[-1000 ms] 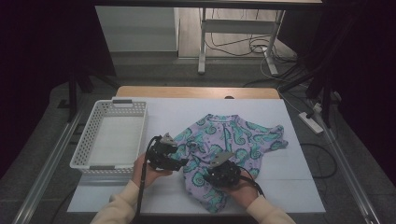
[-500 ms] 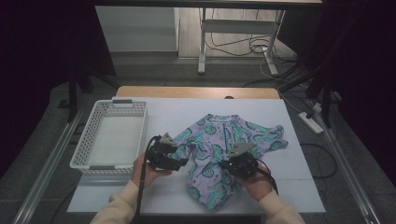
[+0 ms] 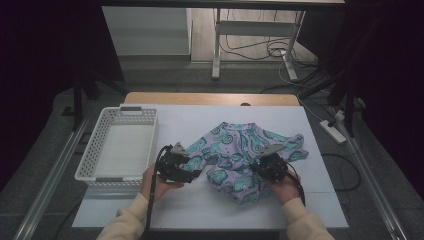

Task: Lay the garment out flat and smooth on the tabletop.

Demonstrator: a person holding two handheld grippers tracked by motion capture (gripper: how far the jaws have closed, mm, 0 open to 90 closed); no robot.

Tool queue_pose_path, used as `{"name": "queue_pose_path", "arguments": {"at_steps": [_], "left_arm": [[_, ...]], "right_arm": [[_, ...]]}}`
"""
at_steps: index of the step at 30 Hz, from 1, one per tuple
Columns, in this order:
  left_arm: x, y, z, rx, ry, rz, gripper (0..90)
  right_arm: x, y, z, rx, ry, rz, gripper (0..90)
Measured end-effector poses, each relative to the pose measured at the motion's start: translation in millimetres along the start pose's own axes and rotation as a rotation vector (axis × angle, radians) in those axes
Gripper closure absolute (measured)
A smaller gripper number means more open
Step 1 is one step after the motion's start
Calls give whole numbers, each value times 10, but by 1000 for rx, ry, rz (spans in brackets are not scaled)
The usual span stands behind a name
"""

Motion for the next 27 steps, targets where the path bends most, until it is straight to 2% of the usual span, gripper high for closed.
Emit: {"name": "queue_pose_path", "arguments": {"at_steps": [5, 7, 9, 11, 15, 18, 24, 27], "left_arm": [[11, -11, -3, -4, 0, -1, 315], [12, -15, -4, -4, -1, -1, 315], [11, -14, -3, -4, 0, -1, 314], [8, -10, -2, -4, 0, -2, 315], [3, -1, -5, -1, 0, -3, 315], [5, 2, -7, 0, -1, -4, 315], [6, 7, -11, 4, 2, -1, 314], [5, 14, -13, 8, 6, 1, 313]], "right_arm": [[168, -14, 43, 3, -52, 20, 882], [177, -29, 47, 10, -72, -3, 866], [151, 2, 30, 18, -67, 9, 772], [93, 96, -24, 56, -66, 4, 649], [-98, 339, -167, 136, -25, -14, 554], [-311, 440, -262, 177, 6, -88, 523], [-751, 408, -393, 165, 112, -159, 464], [-932, 363, -429, 147, 144, -196, 434]]}}
Point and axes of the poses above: each handheld gripper's, and its own axes: y roughly backward along the jaws, z roughly out of its underside, x roughly to its right, the point moved 8 cm from there along -y, roughly forward along the jaws, and after that the axes turned 13 degrees about -x, right-handed, at the moved point
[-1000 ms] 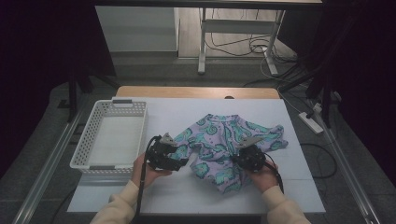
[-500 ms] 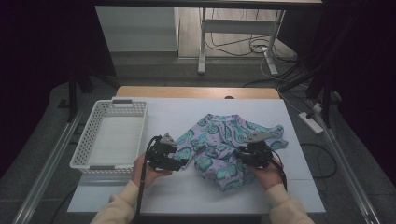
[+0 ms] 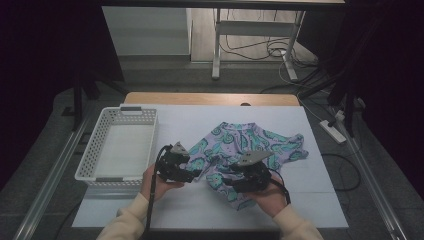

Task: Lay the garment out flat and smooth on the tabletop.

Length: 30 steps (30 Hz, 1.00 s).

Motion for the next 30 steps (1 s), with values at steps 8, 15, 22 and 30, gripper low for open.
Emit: {"name": "queue_pose_path", "arguments": {"at_steps": [8, 15, 22, 30], "left_arm": [[-8, -1, -1, 1, 1, 2, 313], [3, -9, 0, -2, -4, 1, 313], [-6, -5, 6, -1, 1, 2, 314], [2, -14, 5, -3, 0, 2, 314]], "right_arm": [[-296, -162, -75, -41, 89, -9, 385], [-191, -529, 52, -177, 130, 98, 428], [16, -635, 182, -238, 86, 113, 562], [30, -648, 209, -247, 115, 103, 720]]}}
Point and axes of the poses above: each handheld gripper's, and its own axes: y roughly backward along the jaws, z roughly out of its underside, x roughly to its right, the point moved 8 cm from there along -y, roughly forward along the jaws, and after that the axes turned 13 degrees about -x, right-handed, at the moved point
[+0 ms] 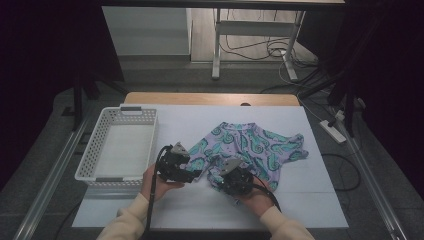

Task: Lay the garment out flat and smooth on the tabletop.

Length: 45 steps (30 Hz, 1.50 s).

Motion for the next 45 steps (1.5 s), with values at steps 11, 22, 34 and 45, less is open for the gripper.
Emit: {"name": "queue_pose_path", "arguments": {"at_steps": [11, 22, 34, 45], "left_arm": [[-15, 12, 2, 3, -1, -3, 314], [-14, 19, -7, 6, -1, -1, 314], [7, -5, -5, -2, -6, -1, 314], [25, -27, -6, -7, -9, 1, 314]], "right_arm": [[-128, 239, 90, 98, -9, -109, 786], [-502, 518, 223, 174, 29, -225, 790], [-787, 605, 300, 184, 52, -293, 618], [-198, 826, 523, 269, -163, -215, 452]]}}
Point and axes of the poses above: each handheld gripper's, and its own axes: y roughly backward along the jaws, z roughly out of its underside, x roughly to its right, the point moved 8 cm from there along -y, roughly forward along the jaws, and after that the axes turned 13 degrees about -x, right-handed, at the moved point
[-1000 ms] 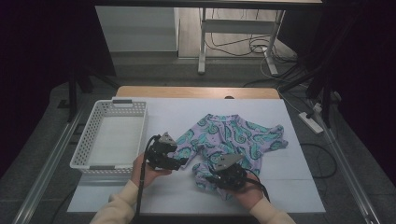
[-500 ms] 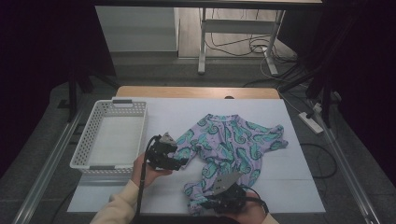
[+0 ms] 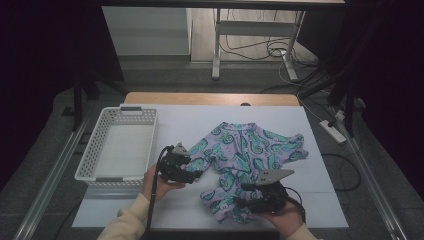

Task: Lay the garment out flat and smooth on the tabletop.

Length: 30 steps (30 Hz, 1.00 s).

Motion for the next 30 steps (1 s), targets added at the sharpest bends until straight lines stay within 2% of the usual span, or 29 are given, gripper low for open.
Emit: {"name": "queue_pose_path", "arguments": {"at_steps": [4, 8, 10, 14, 16, 22, 26, 30], "left_arm": [[-1, -9, 4, -3, 3, 2, 313], [10, -7, 0, -2, -2, 0, 313], [13, -6, 0, -2, -4, 0, 313], [-1, -6, 4, -2, 0, 0, 313], [-4, -3, 4, -2, 1, -1, 314], [9, -5, 0, -4, -6, -2, 313], [2, -5, 3, -2, 0, -1, 314], [7, -1, 0, 0, -4, -1, 314]], "right_arm": [[76, 124, 25, 34, -32, 0, 451], [213, 139, 109, -1, -51, 68, 445], [281, 152, 148, -4, -72, 75, 441], [380, 266, 158, 44, -112, 71, 439], [432, 318, 171, 48, -120, 95, 439], [580, 281, 310, -15, -152, 154, 431], [670, 221, 415, -88, -148, 235, 429], [767, 144, 542, -160, -187, 284, 429]]}}
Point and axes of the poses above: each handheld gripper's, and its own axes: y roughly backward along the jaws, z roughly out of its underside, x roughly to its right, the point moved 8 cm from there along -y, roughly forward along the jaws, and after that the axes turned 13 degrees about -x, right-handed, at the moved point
